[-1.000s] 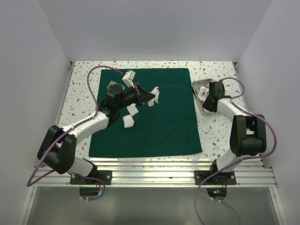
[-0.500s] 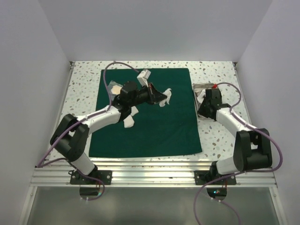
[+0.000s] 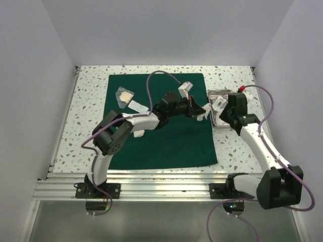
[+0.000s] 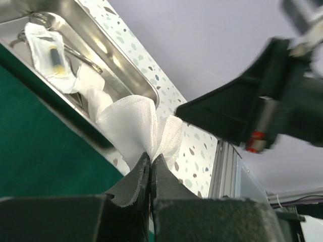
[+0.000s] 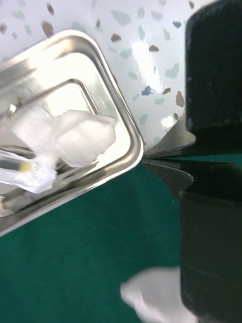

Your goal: Prepare the surgical pack

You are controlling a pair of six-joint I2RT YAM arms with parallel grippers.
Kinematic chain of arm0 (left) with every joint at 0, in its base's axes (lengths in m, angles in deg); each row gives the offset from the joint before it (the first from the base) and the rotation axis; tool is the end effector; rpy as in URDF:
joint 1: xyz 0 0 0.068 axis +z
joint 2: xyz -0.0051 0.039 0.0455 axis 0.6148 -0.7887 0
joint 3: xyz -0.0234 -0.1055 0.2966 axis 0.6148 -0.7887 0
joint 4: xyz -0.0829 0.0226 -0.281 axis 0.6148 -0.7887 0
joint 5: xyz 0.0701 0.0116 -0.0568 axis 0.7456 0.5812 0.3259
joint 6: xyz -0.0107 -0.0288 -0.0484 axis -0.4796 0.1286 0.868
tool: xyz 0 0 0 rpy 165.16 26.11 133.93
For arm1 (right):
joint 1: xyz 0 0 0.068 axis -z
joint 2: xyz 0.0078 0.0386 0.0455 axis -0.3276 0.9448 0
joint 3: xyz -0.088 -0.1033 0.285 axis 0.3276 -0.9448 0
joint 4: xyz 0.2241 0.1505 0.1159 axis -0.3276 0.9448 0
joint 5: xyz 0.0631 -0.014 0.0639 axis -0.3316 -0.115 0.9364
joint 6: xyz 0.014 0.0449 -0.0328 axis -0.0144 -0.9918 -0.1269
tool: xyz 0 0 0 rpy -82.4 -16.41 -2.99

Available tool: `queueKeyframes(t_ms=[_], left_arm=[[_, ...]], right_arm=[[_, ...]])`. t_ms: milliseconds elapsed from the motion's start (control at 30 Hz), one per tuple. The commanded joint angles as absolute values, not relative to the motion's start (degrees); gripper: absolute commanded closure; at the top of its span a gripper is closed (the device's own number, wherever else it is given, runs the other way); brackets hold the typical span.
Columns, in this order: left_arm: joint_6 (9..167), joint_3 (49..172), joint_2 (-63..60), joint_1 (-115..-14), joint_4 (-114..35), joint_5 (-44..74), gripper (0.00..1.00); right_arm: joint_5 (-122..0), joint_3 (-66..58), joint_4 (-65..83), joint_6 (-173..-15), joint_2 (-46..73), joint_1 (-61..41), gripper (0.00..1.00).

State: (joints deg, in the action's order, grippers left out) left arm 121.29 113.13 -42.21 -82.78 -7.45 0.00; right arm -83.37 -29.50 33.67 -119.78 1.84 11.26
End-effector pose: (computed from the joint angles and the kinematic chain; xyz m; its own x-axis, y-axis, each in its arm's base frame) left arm 0.3548 -0.3758 0.2341 -0.7173 -0.1976 -0.6682 0.5929 0.3305 -0.7343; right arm 0.2751 0.0277 0.2860 -0.5608 0.4474 -0.6966 0.4110 0.8808 0.2349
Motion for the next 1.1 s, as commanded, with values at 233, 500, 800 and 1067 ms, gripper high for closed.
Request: queueKeyframes(t_ms=[233,500,800,1067], left_arm=[[130.90,135.54,-64.45,-87.68,12.08,0.50,1.00],[127.38,147.61,-72.36,-90.14,2.86,8.22,1.00],[127.56,155.52,-79.40,-90.58,-2.86,13.15,0.89],[125.36,160.18,-79.67,-90.58,-8.91,13.33,0.23]], right_arm=[[-92.63,-23.95,37.20,-122.00,-4.04,12.79,0.94],[-92.10,-25.00,35.97,-120.95,-5.01,13.32,0.94],[-92.09,-26.49,34.65,-120.77,-5.89,13.50,0.94],[-93.15,-26.59,34.82,-120.24,-6.77,13.76,0.91]])
